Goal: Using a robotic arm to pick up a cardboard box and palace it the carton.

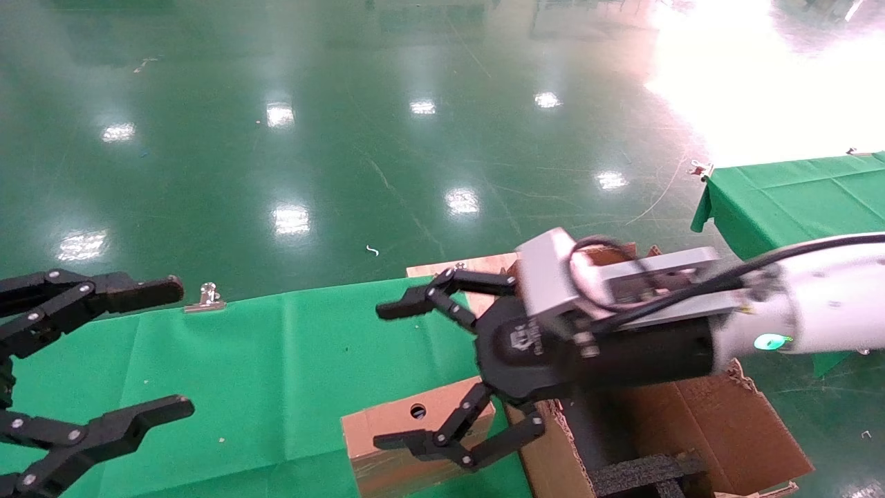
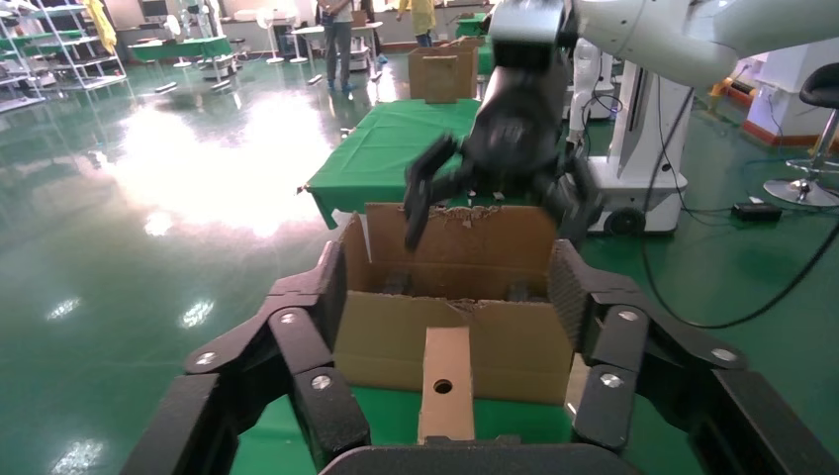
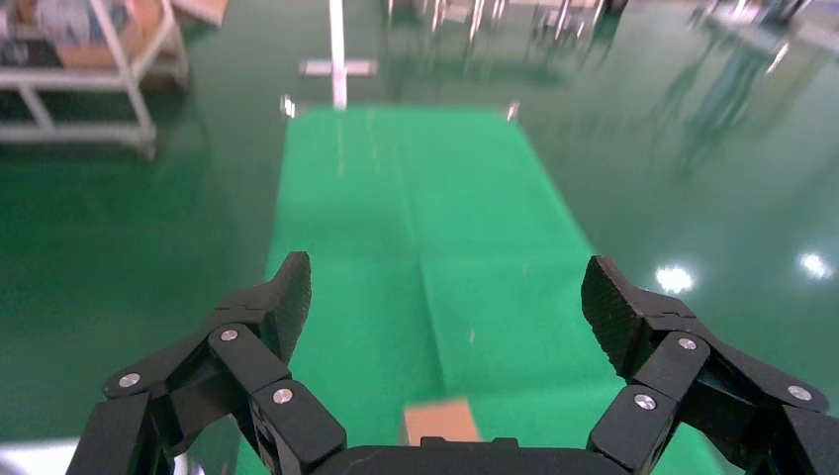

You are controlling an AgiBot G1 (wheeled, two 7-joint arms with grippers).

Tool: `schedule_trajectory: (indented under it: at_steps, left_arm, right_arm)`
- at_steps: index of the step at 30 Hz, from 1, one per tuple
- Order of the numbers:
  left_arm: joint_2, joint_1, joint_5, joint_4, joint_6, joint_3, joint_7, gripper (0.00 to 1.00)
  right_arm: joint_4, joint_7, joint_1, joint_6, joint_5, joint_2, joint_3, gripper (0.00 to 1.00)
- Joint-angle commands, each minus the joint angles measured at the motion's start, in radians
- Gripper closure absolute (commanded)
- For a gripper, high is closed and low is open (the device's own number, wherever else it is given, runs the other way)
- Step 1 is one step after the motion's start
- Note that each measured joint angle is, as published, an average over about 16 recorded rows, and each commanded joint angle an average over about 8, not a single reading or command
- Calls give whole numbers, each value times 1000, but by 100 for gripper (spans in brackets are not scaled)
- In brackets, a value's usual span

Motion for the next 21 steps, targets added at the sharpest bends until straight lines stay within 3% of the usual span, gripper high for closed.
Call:
schedule_trajectory:
  at_steps: [1, 21]
  left_arm:
    - [0, 0, 0, 0, 0, 0, 0, 100]
    - [0, 0, 0, 0, 0, 0, 0, 100]
  right_arm:
    - [-15, 11, 43, -15, -70, -18, -37, 0]
    - [-13, 6, 307, -34, -504, -191, -381, 0]
